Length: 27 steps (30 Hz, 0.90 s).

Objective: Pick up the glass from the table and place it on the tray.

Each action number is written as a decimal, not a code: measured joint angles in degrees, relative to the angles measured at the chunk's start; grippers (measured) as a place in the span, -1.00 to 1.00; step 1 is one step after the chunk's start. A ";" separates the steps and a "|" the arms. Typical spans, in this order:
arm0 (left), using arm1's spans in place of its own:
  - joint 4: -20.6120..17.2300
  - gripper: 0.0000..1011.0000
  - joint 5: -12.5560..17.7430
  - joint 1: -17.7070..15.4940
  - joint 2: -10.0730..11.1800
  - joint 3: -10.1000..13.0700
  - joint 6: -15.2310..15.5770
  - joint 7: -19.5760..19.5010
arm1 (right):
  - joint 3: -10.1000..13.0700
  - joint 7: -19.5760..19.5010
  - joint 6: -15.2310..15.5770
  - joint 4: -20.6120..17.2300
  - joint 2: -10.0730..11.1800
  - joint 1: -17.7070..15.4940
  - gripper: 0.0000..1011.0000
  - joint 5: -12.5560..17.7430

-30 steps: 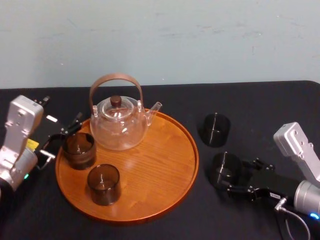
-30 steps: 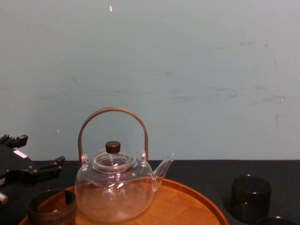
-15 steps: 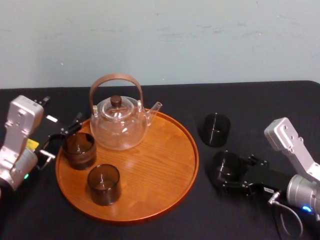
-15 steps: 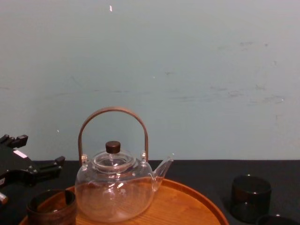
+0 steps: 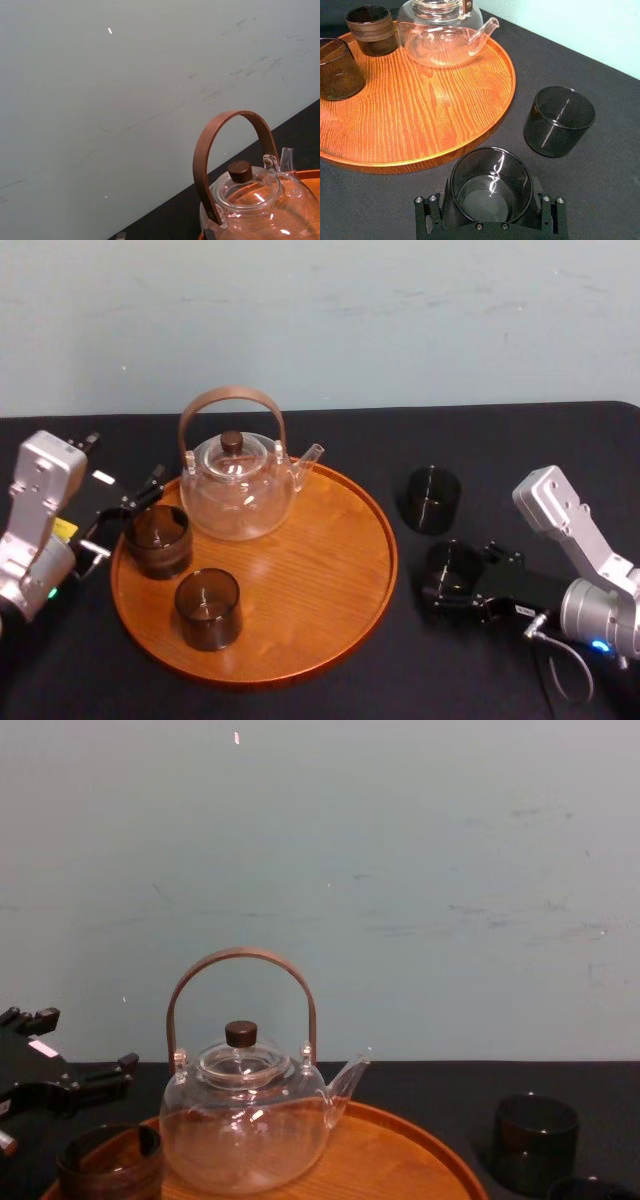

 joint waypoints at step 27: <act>0.00 0.98 0.00 0.00 0.00 0.00 0.00 0.00 | -0.20 0.03 -0.16 0.02 0.02 0.21 0.79 -0.32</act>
